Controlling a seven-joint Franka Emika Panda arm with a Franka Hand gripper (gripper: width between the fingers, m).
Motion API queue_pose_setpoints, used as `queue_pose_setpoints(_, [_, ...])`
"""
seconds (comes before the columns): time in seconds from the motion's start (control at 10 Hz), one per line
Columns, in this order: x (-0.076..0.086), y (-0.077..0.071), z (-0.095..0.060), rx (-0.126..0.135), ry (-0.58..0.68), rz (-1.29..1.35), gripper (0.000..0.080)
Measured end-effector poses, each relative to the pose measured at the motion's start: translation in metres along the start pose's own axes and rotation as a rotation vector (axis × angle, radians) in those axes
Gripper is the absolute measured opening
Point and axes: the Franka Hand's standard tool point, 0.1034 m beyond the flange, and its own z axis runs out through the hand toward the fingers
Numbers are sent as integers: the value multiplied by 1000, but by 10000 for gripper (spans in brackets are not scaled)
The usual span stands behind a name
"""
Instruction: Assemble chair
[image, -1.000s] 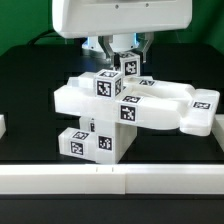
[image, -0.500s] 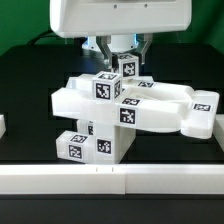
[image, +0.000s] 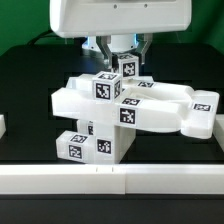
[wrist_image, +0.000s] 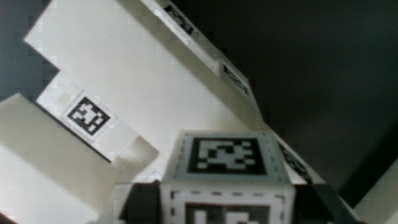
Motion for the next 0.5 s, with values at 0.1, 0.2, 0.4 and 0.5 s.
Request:
queue_pose_setpoints(0.1, [0, 0, 0, 0, 0, 19, 288])
queue_pose_setpoints(0.2, [0, 0, 0, 0, 0, 19, 288])
queue_pose_setpoints(0.4, [0, 0, 0, 1, 1, 104, 288])
queue_pose_setpoints(0.5, [0, 0, 0, 1, 0, 184, 288])
